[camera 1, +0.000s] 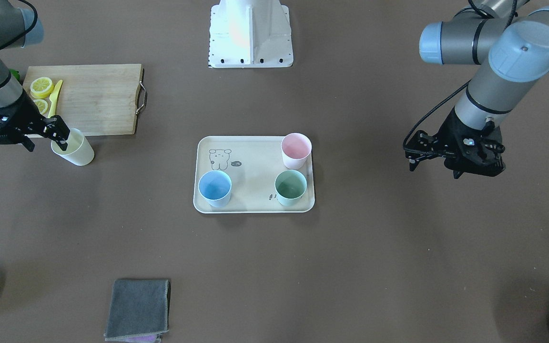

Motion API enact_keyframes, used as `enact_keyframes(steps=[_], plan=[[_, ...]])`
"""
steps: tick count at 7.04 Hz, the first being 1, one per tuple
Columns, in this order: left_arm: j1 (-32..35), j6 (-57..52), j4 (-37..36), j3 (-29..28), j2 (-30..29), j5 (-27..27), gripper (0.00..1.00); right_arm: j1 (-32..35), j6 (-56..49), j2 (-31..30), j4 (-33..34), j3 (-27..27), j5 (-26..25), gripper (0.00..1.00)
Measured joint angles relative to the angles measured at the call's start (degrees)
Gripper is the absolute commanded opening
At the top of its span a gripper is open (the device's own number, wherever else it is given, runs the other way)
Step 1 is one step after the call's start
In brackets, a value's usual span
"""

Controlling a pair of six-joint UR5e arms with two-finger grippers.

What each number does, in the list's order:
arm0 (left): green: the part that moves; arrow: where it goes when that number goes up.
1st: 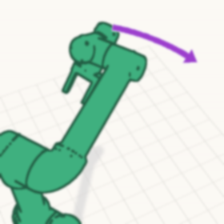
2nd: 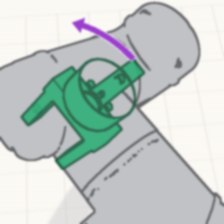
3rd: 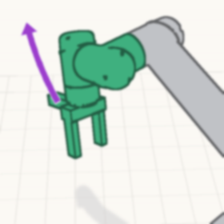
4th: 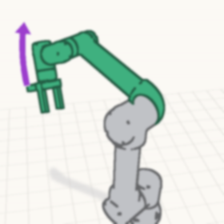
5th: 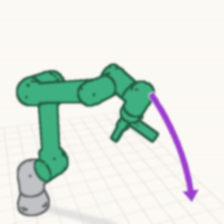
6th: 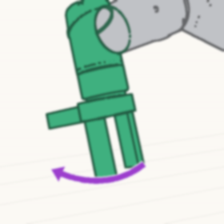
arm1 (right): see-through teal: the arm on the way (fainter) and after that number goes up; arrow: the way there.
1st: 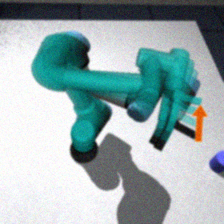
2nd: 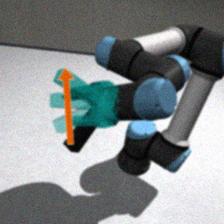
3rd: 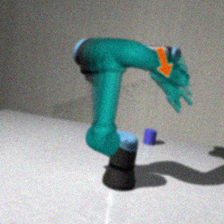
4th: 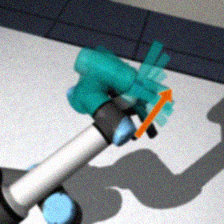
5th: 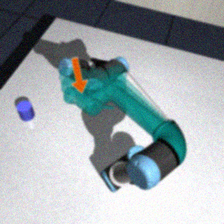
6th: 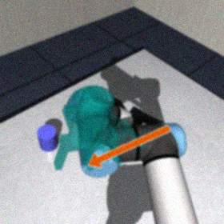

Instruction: Place all cups on tray

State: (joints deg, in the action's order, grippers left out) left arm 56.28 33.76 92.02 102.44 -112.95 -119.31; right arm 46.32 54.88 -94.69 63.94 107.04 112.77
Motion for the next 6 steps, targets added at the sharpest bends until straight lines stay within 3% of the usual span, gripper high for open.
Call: enact_keyframes(steps=[4,6], plan=[[0.0,0.1,0.0,0.0,0.0,0.0,0.98,-1.5,3.4,2.1,0.1,1.2,-0.7,0.0],[-0.1,0.2,0.0,0.0,0.0,0.0,0.98,-2.4,9.7,6.8,1.0,2.3,-0.4,0.0]])
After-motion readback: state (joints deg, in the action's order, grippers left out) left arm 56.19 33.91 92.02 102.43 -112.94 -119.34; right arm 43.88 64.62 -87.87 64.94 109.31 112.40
